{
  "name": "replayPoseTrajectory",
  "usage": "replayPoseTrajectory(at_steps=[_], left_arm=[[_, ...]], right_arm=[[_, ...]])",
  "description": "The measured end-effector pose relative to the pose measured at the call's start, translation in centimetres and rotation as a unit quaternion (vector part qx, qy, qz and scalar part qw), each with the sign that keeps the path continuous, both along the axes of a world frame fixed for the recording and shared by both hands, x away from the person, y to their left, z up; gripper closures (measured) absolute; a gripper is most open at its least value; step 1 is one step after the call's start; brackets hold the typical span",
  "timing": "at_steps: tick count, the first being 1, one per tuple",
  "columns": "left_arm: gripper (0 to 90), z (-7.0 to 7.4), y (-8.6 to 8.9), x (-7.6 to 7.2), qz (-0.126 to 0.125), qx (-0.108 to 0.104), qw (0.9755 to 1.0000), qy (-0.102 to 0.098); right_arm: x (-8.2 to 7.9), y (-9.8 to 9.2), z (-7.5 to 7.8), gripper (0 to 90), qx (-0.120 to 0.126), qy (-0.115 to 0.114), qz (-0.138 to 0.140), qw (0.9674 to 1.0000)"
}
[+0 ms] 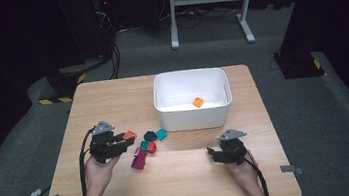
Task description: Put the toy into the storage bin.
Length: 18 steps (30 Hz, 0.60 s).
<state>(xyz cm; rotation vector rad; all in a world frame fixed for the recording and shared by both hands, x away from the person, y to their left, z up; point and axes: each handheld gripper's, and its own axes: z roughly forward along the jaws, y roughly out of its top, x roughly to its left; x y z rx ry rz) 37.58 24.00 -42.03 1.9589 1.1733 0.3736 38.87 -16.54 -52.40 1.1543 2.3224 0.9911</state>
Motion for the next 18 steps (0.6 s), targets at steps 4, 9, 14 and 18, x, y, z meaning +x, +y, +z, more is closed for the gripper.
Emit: replayPoseTrajectory(at_steps=[4,9,14,18], left_arm=[[58.7,1.2,-0.4,0.7,-0.005,-0.008,0.9999,-0.004],[58.7,2.5,-0.6,1.3,-0.007,-0.026,0.9996,-0.008],[58.7,3.7,-0.8,2.2,-0.010,-0.028,0.9994,-0.016],[58.7,4.4,-1.3,2.9,-0.018,-0.033,0.9991,-0.021]], right_arm=[[0.0,0.0,0.0,34.3,0.000,0.000,0.000,1.0000],[0.0,0.0,0.0,34.4,0.000,0.001,0.000,1.0000],[0.0,0.0,0.0,34.3,0.000,0.000,0.000,1.0000],[0.0,0.0,0.0,34.3,0.000,0.001,0.000,1.0000]])
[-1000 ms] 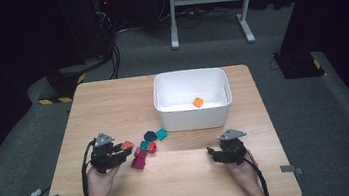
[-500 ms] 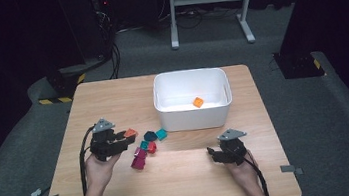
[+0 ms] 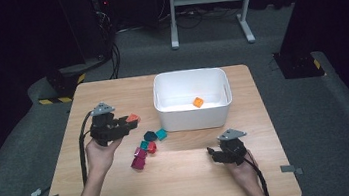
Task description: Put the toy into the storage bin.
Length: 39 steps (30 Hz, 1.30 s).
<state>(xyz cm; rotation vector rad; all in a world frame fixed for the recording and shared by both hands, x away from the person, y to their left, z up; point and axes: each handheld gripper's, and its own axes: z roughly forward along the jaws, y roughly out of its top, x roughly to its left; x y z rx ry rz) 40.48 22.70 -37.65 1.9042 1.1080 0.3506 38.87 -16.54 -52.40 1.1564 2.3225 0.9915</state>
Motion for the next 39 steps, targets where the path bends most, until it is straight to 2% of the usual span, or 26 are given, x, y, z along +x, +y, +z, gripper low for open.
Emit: replayPoseTrajectory(at_steps=[8,15,20,30,39], left_arm=[[58.6,1.3,-1.4,1.6,-0.012,-0.004,0.9999,-0.011],[58.6,2.4,-2.5,2.8,-0.017,-0.014,0.9997,-0.008],[58.6,3.0,-3.7,3.7,-0.023,-0.008,0.9997,-0.010],[58.6,3.2,-6.3,6.2,-0.031,0.001,0.9995,-0.003],[58.6,2.9,-8.3,7.7,-0.035,0.004,0.9994,0.008]], right_arm=[[0.0,0.0,0.0,34.2,0.000,0.000,0.000,1.0000],[0.0,0.0,0.0,34.2,0.000,0.000,0.001,1.0000],[0.0,0.0,0.0,34.1,0.000,0.000,0.001,1.0000],[0.0,0.0,0.0,34.0,0.000,0.000,0.001,1.0000],[0.0,0.0,0.0,34.0,0.000,0.000,0.001,1.0000]])
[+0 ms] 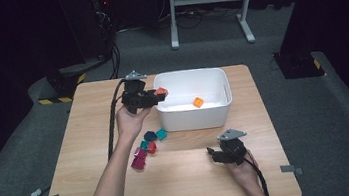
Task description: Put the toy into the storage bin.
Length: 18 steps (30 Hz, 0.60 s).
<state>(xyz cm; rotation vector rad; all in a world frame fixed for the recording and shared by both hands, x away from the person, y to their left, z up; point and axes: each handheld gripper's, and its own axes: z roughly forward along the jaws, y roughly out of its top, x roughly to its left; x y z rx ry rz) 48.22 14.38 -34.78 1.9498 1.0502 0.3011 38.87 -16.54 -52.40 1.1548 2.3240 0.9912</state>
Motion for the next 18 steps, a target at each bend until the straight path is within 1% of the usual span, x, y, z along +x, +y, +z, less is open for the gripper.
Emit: replayPoseTrajectory(at_steps=[3,4,5,9,10,11,13,16,18], left_arm=[[58.5,-0.4,-0.8,0.7,0.000,0.005,1.0000,0.005],[58.5,-0.4,-0.8,0.7,0.000,0.005,1.0000,0.005],[58.3,-0.7,-1.2,1.0,0.001,0.011,0.9999,0.007],[57.8,-1.3,-1.7,1.4,0.005,0.018,0.9998,0.012],[56.8,-1.4,-1.8,1.5,0.006,0.017,0.9997,0.014],[53.9,-1.5,-1.9,1.6,0.006,0.019,0.9997,0.014],[47.2,-1.6,-2.2,1.5,0.007,0.027,0.9996,0.009],[45.7,-1.6,-2.1,1.2,0.005,0.028,0.9996,0.006],[44.0,-1.6,-1.8,0.8,0.002,0.024,0.9997,0.003]], right_arm=[[0.0,0.0,0.0,34.0,0.000,0.000,0.000,1.0000],[0.0,0.0,0.0,34.0,0.000,0.000,0.000,1.0000],[0.0,0.0,0.0,34.0,0.000,0.000,0.000,1.0000],[0.0,0.0,0.0,34.0,0.000,0.000,0.000,1.0000],[0.0,0.0,0.0,34.0,0.000,0.000,0.000,1.0000],[0.0,0.0,0.0,33.9,0.000,0.000,0.000,1.0000],[0.0,0.0,0.0,33.9,0.000,0.000,0.000,1.0000],[0.0,0.0,0.0,33.5,-0.001,0.000,0.001,1.0000],[0.0,0.0,0.0,33.3,-0.001,-0.001,0.001,1.0000]])
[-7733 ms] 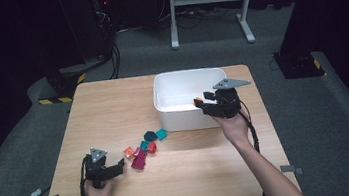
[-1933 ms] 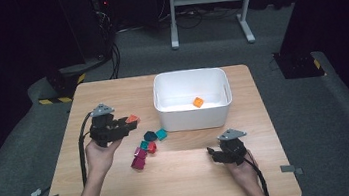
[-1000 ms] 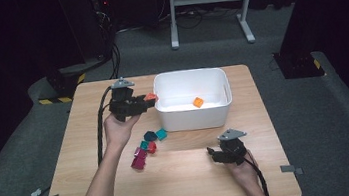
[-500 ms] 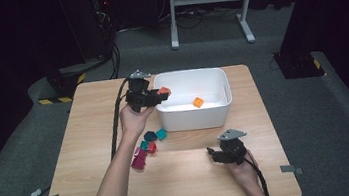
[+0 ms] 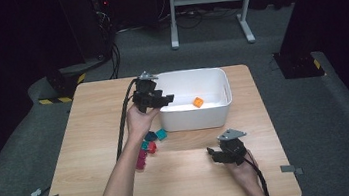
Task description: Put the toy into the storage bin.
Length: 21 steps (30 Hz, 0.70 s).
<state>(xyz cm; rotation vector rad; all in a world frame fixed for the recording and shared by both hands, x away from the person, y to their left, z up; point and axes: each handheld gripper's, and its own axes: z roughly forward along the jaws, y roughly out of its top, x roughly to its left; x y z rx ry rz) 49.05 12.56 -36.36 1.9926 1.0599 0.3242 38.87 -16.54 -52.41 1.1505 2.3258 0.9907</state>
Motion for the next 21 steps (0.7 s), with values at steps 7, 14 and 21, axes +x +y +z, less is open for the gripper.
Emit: replayPoseTrajectory(at_steps=[7,14,21], left_arm=[[43.0,0.3,2.2,-1.7,0.020,-0.009,0.9997,-0.013],[42.5,0.2,4.4,-3.8,0.038,0.001,0.9990,-0.023],[42.3,-0.5,6.8,-6.0,0.062,-0.003,0.9976,-0.030]], right_arm=[[0.0,0.0,0.0,33.2,0.000,0.000,0.000,1.0000],[0.0,0.0,0.0,33.2,0.001,0.001,-0.001,1.0000],[0.0,0.0,0.0,33.2,0.001,0.000,0.000,1.0000]])
